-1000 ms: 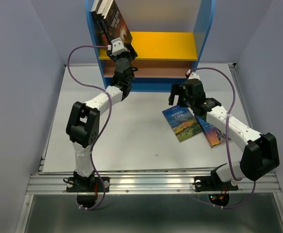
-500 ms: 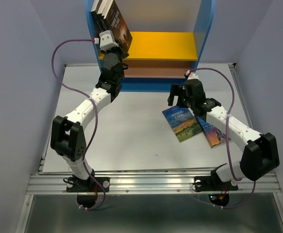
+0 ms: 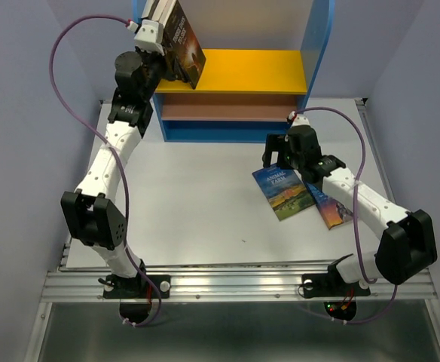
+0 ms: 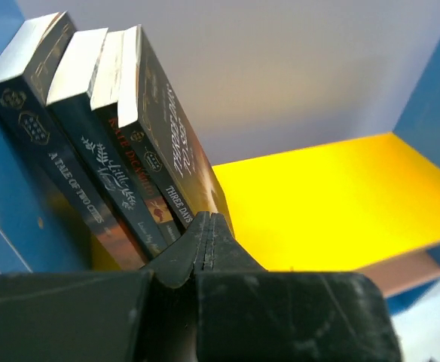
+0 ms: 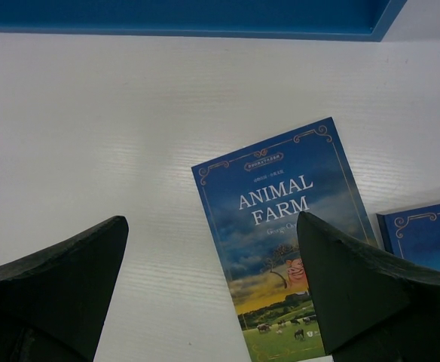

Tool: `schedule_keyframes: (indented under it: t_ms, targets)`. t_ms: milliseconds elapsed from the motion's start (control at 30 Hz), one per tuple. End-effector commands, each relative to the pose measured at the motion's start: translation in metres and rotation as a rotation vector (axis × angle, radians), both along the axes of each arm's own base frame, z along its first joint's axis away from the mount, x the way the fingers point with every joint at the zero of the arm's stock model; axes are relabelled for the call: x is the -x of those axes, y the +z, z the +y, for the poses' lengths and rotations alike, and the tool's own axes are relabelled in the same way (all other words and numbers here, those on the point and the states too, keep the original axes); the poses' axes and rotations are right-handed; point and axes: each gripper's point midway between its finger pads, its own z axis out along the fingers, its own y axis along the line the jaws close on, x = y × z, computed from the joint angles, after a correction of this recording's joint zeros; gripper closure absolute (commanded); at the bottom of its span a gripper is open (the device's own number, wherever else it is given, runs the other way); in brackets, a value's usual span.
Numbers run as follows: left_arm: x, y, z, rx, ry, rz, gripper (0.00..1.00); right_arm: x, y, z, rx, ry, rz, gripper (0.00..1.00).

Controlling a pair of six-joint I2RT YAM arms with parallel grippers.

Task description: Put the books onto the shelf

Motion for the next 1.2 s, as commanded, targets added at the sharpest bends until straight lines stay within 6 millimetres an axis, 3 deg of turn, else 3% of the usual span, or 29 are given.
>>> schedule_keyframes:
  t_ms: [0,300,467,633,833,1167]
  targets:
    - [0.018,-0.004,-0.022,-0.191,-0.237,-0.032,1.0,-0.005,0.019,-0.004,0.001,-0.005,-0.076,0.0]
    - [0.021,-0.047,-0.046,-0.307,-0.517,0.0,1.0,-0.005,0.014,-0.003,0.016,0.014,-0.067,0.0]
    - [0.006,-0.068,-0.044,-0.318,-0.501,0.055,1.0,-0.007,0.013,-0.002,0.022,0.015,-0.065,0.0]
    - [0.003,-0.09,-0.042,-0.371,-0.5,0.078,1.0,-0.008,0.01,-0.001,0.027,0.019,-0.058,0.0]
    - [-0.019,-0.104,-0.03,-0.372,-0.399,0.124,1.0,-0.009,0.009,0.0,0.028,0.023,-0.054,0.0]
    - [-0.039,-0.099,-0.028,-0.356,-0.357,0.12,1.0,-0.01,0.008,0.002,0.024,0.032,-0.049,0.0]
